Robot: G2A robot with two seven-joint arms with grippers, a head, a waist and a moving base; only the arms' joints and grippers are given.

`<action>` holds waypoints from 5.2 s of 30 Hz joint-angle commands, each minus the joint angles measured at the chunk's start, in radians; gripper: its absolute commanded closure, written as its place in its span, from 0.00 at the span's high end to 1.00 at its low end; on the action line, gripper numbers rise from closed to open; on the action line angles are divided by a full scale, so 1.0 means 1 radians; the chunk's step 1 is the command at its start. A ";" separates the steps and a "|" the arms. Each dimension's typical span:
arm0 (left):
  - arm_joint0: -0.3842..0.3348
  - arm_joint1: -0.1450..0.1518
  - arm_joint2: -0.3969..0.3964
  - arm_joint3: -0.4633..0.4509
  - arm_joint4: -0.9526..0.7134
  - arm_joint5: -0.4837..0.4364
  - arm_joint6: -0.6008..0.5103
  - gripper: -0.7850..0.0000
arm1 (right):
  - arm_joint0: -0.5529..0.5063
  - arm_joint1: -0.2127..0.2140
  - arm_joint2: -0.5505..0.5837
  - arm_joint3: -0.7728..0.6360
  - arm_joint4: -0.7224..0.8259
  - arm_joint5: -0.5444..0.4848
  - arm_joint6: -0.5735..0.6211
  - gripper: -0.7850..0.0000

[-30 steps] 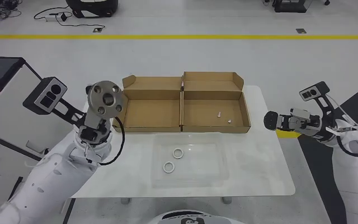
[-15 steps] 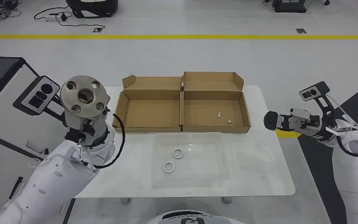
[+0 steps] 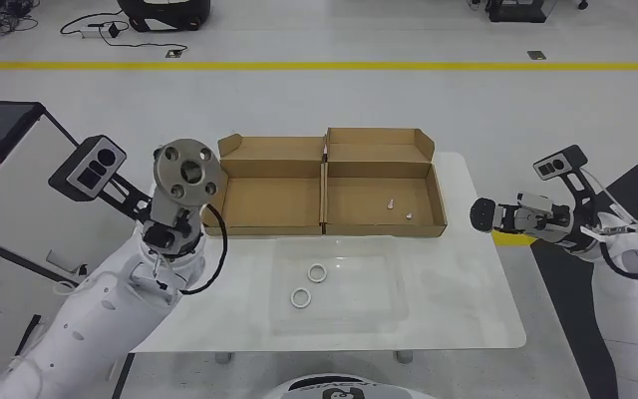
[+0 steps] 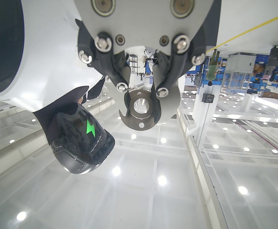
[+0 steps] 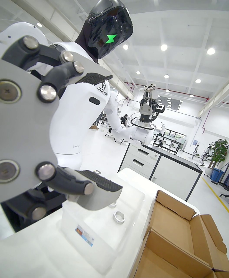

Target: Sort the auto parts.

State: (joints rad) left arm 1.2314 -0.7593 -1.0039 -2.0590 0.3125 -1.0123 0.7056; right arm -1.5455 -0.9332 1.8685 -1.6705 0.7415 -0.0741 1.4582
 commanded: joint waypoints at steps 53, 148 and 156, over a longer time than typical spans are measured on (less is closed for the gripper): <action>-0.145 -0.111 0.032 0.125 -0.160 0.292 -0.288 0.00 | 0.000 0.000 0.000 0.000 0.000 0.000 0.000 1.00; -0.581 -0.407 0.370 1.082 0.936 0.383 -0.895 0.00 | 0.000 0.000 0.000 0.000 0.000 0.000 0.000 1.00; -0.604 -0.443 0.418 1.175 0.996 0.364 -0.897 0.00 | 0.000 0.000 0.000 0.000 0.000 0.000 0.000 1.00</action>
State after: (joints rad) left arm 0.6300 -1.1982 -0.5927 -0.8942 1.2945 -0.6454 -0.1926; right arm -1.5455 -0.9332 1.8685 -1.6705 0.7415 -0.0741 1.4582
